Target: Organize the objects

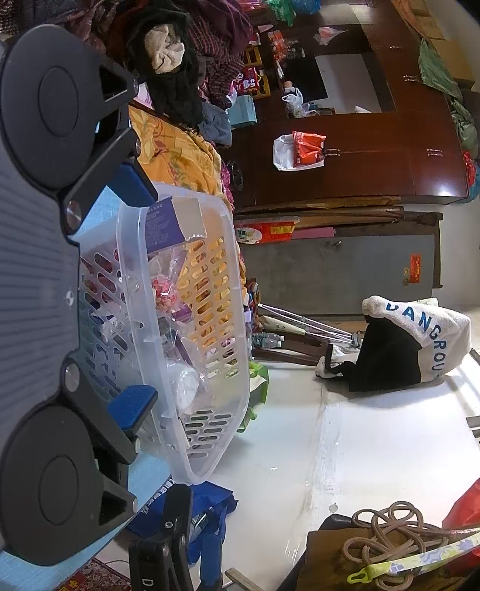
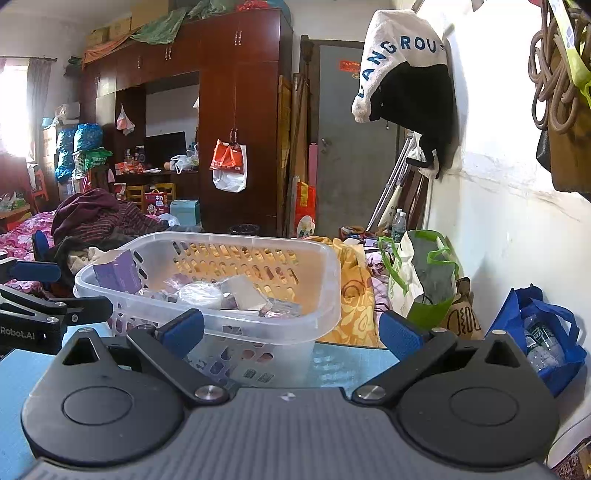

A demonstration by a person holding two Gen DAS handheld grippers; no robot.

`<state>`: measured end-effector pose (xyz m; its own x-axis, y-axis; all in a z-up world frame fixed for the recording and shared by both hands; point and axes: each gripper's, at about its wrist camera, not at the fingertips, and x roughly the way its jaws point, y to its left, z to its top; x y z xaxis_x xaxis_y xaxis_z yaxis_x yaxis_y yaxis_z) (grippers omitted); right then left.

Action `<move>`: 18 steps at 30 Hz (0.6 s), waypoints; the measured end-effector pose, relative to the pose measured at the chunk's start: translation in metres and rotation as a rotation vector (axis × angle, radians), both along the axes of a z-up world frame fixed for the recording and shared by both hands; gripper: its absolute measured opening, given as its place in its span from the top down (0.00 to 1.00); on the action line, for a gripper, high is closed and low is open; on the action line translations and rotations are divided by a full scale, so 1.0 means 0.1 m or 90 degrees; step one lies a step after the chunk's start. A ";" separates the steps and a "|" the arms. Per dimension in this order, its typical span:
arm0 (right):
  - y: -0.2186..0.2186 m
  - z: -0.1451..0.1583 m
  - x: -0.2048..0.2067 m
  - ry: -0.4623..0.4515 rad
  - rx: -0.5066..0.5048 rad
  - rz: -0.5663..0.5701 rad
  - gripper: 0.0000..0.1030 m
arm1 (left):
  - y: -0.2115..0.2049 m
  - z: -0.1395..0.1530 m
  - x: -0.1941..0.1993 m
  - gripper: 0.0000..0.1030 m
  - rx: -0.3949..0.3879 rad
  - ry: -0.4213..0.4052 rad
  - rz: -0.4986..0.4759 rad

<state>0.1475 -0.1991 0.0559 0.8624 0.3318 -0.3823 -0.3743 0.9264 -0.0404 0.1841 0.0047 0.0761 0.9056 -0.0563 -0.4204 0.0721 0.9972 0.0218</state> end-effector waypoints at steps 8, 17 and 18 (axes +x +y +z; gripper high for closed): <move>0.03 -0.04 0.01 0.006 -0.003 0.011 0.00 | 0.01 -0.01 0.00 0.00 -0.004 0.001 0.000; 0.03 -0.04 0.00 0.006 -0.002 0.016 0.00 | 0.02 -0.03 0.01 0.00 -0.003 0.002 0.001; 0.03 -0.04 0.00 0.006 -0.002 0.016 0.00 | 0.02 -0.03 0.01 0.00 -0.004 0.002 0.001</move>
